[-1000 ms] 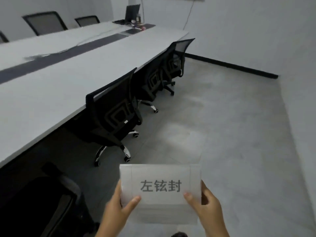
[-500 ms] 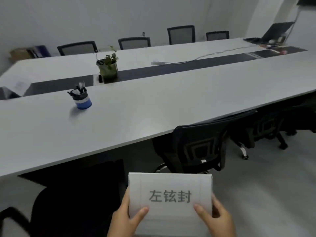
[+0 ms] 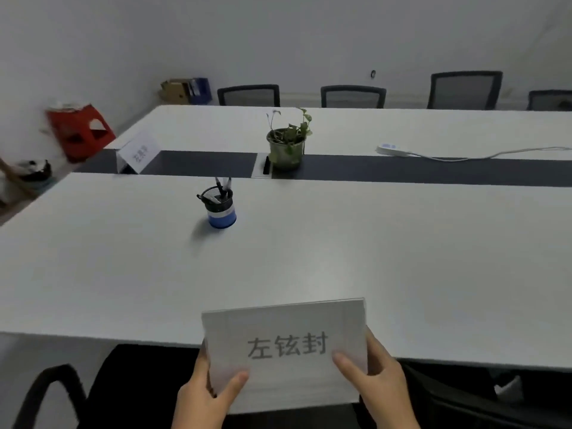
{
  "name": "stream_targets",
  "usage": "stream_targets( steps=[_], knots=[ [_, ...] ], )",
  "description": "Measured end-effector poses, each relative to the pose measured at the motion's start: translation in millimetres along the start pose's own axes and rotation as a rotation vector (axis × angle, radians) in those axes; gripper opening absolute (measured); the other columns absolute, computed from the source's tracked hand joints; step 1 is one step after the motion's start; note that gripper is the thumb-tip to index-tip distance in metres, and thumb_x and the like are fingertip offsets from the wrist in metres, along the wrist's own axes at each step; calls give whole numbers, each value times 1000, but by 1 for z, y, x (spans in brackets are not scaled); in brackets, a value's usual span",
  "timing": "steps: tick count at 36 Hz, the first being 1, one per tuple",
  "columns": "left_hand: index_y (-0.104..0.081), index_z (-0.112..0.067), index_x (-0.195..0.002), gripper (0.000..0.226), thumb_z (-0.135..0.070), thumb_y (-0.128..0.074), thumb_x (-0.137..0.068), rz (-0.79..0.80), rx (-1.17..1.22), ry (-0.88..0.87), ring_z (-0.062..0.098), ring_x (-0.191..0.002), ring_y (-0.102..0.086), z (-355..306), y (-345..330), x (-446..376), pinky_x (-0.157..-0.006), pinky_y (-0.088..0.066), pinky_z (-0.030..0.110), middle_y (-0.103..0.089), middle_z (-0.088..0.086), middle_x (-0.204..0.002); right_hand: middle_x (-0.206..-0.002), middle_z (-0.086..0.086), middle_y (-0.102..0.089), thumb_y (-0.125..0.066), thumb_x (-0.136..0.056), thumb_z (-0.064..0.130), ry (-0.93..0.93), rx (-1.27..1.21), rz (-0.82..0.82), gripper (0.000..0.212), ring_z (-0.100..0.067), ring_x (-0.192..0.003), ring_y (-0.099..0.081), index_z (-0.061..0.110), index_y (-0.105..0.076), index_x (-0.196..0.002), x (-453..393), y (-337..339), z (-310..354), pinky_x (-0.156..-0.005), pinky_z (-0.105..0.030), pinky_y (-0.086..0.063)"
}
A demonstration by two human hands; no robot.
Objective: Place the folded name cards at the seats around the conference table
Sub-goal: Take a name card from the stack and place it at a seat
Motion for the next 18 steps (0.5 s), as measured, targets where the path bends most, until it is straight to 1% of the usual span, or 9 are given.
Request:
stream_targets(
  steps=[3,5,7,9,11,13,14,16,18],
  knots=[
    [-32,-15,-137,83,-8,-75,-67,-81,45,5,27,-100,-58,-22,1,-25,-95,-39,32,-62,19,-112,-98,10,-72,-76,-45,41,40,30,70,73,-5,-89,-66,32,-57,-115,-43,-11,16,-78,-26,-56],
    [-30,-18,-138,86,-9,-75,-66,-96,63,-4,27,-100,-59,-33,-4,-45,-95,-40,32,-63,17,-111,-99,6,-70,-74,-43,38,72,41,51,74,-8,-86,-66,29,-55,-114,-70,-13,24,-67,-17,-53],
    [-27,-20,-138,91,-15,-78,-63,-91,91,-10,29,-103,-60,-40,-13,-65,-94,-41,32,-64,17,-111,-102,1,-64,-72,-42,31,87,47,12,72,-13,-86,-61,24,-50,-111,-93,-14,30,-62,-16,-49],
    [-25,-22,-138,102,-31,-79,-52,-78,112,-7,28,-102,-62,-43,-23,-86,-90,-43,29,-65,14,-108,-100,-6,-59,-70,-35,35,93,52,-20,80,-24,-89,-56,22,-44,-109,-113,-15,32,-69,-21,-43],
    [-24,-23,-138,109,-43,-73,-43,-54,109,-3,22,-98,-62,-44,-32,-106,-83,-45,20,-65,7,-104,-104,-11,-57,-71,-38,29,85,53,-57,77,-31,-97,-54,22,-43,-109,-130,-13,29,-79,-30,-40],
    [-23,-24,-139,102,-38,-76,-52,-15,109,-14,14,-91,-60,-46,-43,-125,-72,-43,5,-62,-2,-98,-107,-12,-55,-69,-43,22,65,52,-87,71,-32,-100,-53,24,-42,-109,-146,-9,23,-84,-34,-39],
    [-21,-26,-139,95,-29,-76,-62,7,106,-29,11,-90,-59,-50,-48,-133,-69,-43,2,-60,-5,-98,-108,-12,-55,-69,-44,22,54,53,-95,70,-32,-100,-52,24,-42,-109,-153,-8,21,-84,-35,-39],
    [-17,-29,-138,89,-24,-73,-69,49,88,-54,10,-93,-57,-54,-56,-151,-72,-43,5,-58,-8,-101,-109,-11,-54,-72,-48,21,36,57,-105,68,-31,-100,-52,25,-42,-109,-166,-8,17,-86,-35,-39],
    [-21,-28,-138,84,-23,-72,-72,83,72,-71,12,-98,-58,-58,-64,-167,-82,-46,16,-59,-7,-106,-111,-10,-55,-73,-49,22,28,56,-114,69,-30,-102,-53,26,-42,-110,-179,-9,13,-86,-36,-41]
  ],
)
Point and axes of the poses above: each hand's wrist, its own x-axis away from the middle knuckle, its own y-axis out of the back of the hand, z = x × y, the point moved 9 cm from there along -x, towards the middle knuckle
